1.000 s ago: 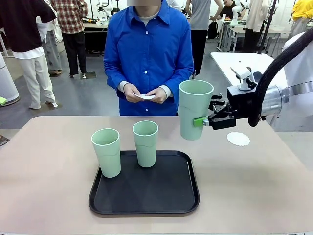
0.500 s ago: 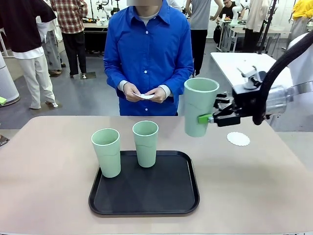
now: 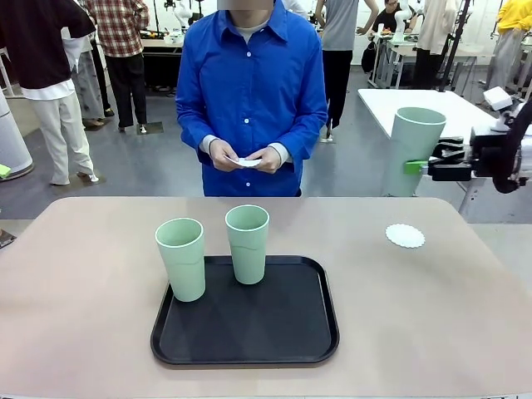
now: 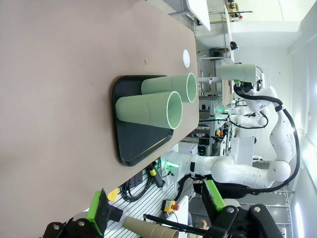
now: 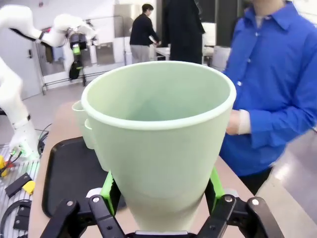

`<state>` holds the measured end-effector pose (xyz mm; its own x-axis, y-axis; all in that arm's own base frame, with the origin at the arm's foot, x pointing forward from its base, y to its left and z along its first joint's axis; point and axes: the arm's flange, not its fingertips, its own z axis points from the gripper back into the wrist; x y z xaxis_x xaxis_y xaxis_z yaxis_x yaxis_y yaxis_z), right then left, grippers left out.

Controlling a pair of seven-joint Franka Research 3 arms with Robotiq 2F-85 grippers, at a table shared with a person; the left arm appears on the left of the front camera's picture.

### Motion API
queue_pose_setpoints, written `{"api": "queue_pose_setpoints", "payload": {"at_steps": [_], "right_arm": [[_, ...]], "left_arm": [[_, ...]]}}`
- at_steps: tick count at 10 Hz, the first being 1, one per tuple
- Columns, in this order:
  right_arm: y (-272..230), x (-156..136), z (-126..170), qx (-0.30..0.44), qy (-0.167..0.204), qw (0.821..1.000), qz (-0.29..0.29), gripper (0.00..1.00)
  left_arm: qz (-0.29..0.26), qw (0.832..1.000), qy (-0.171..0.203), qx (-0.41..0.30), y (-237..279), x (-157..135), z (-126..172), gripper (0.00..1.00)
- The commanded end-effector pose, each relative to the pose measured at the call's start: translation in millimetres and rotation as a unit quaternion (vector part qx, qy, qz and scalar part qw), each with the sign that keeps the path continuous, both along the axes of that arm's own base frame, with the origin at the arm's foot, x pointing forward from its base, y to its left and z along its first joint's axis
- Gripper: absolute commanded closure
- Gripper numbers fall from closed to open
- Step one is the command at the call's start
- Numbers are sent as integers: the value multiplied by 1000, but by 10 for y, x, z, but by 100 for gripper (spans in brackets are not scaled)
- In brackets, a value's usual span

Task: Place coasters on the table and set cups on them.
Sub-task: Pick up one Reusable plastic cup and place it on a coaster set by the human.

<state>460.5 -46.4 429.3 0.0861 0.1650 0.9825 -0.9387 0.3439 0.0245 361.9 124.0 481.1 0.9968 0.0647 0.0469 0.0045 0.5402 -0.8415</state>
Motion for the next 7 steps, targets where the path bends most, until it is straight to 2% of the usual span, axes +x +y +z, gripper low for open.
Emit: {"api": "queue_pose_setpoints", "payload": {"at_steps": [1,3,6,7], "right_arm": [[-123,132,-4,20,16,1000,0,17],[-297,203,-52,14,22,999,-20,17],[-374,324,-184,11,12,997,-79,17],[-368,189,-159,5,16,999,-34,17]], "left_arm": [[1,1000,-4,-3,6,-18,18,0],[1,1000,-4,-3,6,-18,18,0],[1,1000,-4,-3,6,-18,18,0],[1,1000,-4,-3,6,-18,18,0]]}}
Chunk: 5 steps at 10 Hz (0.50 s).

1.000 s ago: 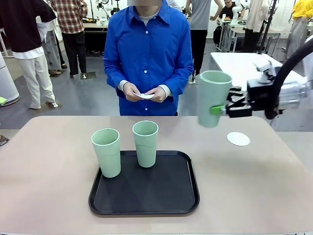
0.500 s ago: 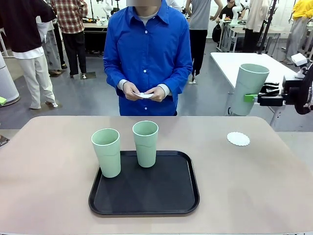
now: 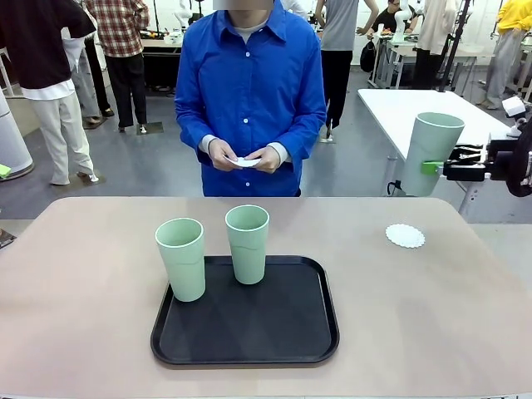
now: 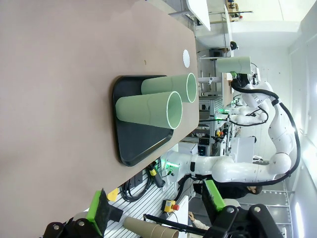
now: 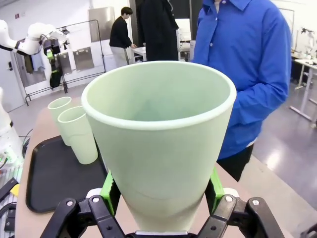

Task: Place coasters on the table and set cups on them.
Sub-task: Pick up one Reusable plastic cup and place it on a coaster set by the human.

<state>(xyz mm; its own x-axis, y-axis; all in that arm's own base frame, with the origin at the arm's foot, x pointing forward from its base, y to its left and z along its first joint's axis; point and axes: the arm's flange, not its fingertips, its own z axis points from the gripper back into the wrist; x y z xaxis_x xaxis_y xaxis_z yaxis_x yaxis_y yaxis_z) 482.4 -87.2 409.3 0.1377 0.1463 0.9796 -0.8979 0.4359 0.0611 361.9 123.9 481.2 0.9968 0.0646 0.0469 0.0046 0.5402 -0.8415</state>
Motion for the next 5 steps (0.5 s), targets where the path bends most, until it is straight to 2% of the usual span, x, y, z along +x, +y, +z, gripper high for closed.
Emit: {"api": "queue_pose_setpoints", "payload": {"at_steps": [1,5], "right_arm": [[41,-31,42,2,-3,1000,17,17],[41,-31,42,2,-3,1000,17,17]], "left_arm": [[1,1000,-4,-3,6,-18,18,0],[1,1000,-4,-3,6,-18,18,0]]}}
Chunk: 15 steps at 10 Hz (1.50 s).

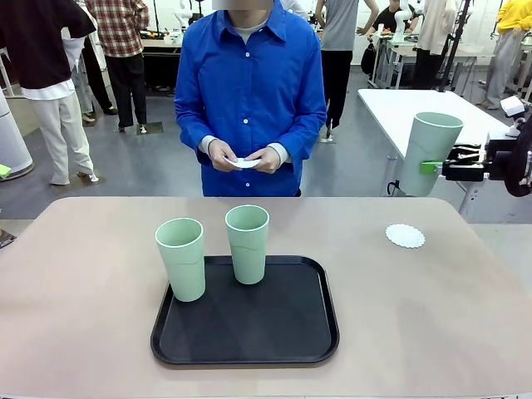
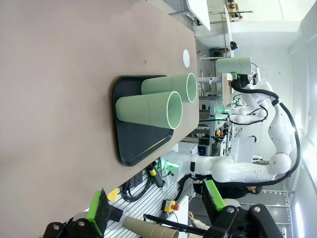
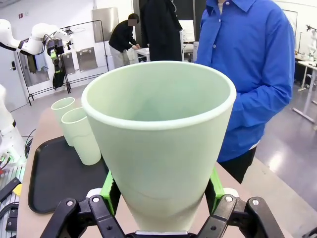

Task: Place coasters on the table and set cups on them.
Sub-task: Pick up one Reusable plastic cup and place it on a coaster set by the human.

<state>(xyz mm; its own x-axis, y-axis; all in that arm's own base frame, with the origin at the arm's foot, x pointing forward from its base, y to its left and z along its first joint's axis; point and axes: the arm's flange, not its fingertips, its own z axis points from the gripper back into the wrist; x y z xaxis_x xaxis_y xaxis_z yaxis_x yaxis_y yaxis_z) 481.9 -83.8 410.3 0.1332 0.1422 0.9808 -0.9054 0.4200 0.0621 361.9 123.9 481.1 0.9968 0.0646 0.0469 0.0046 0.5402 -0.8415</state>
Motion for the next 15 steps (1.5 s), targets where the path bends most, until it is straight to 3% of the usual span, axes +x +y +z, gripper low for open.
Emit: {"api": "queue_pose_setpoints", "payload": {"at_steps": [1,2,5,8,12,15], "right_arm": [[-1,0,0,0,0,1000,0,17],[-109,166,-97,-10,-6,999,45,17],[-373,576,-342,-43,-8,998,50,17],[-449,864,-590,-43,4,992,115,17],[-451,1050,-909,-33,34,989,143,17],[-461,946,-1009,-12,27,987,156,17]], "left_arm": [[1,1000,-4,-3,6,-18,18,0],[1,1000,-4,-3,6,-18,18,0],[1,1000,-4,-3,6,-18,18,0],[1,1000,-4,-3,6,-18,18,0],[1,1000,-4,-3,6,-18,18,0],[1,1000,-4,-3,6,-18,18,0]]}}
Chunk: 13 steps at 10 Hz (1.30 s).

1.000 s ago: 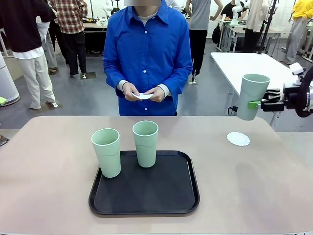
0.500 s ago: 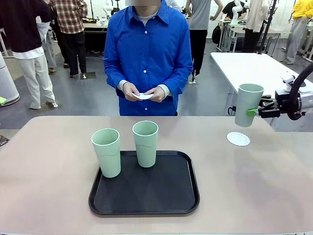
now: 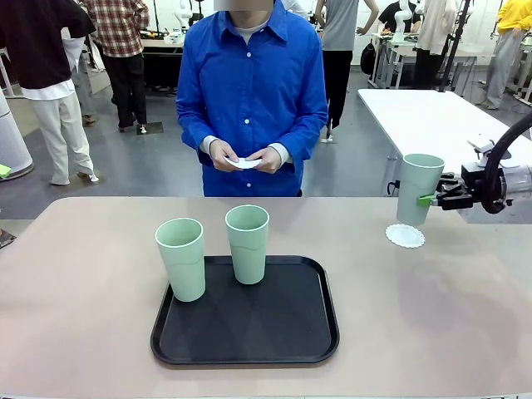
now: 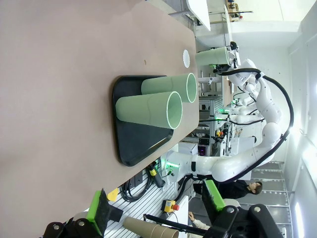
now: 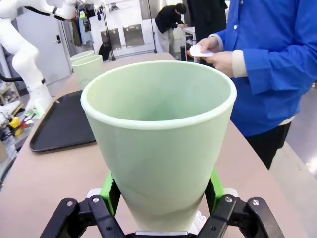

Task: Place coasters on the table and set cups on them.
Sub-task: Pick up one Reusable plastic cup and place it on a coaster set by the human.

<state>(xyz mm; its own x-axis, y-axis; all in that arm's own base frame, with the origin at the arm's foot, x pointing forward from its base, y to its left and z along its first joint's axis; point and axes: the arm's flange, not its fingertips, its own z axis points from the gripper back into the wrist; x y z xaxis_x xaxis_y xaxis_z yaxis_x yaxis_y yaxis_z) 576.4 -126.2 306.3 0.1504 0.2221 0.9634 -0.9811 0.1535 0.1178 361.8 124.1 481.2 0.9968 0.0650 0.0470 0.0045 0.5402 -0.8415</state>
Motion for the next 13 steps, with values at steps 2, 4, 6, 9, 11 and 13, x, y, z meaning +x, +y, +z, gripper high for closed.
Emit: {"api": "queue_pose_setpoints", "payload": {"at_steps": [2,4,6,9,11,13], "right_arm": [[-22,-99,35,17,-3,999,-28,17],[-16,-22,7,7,1,1000,3,17],[-16,-22,7,7,1,1000,3,17],[-41,-5,-67,13,-5,1000,24,17],[-26,23,-154,16,-23,999,40,17],[4,77,-251,12,-36,998,46,17]], "left_arm": [[1,1000,-4,-3,5,-17,17,0],[1,1000,-4,-3,5,-17,17,0],[1,1000,-4,-3,5,-17,17,0],[1,1000,-4,-3,5,-17,17,0],[1,1000,-4,-3,5,-17,17,0],[1,1000,-4,-3,5,-17,17,0]]}}
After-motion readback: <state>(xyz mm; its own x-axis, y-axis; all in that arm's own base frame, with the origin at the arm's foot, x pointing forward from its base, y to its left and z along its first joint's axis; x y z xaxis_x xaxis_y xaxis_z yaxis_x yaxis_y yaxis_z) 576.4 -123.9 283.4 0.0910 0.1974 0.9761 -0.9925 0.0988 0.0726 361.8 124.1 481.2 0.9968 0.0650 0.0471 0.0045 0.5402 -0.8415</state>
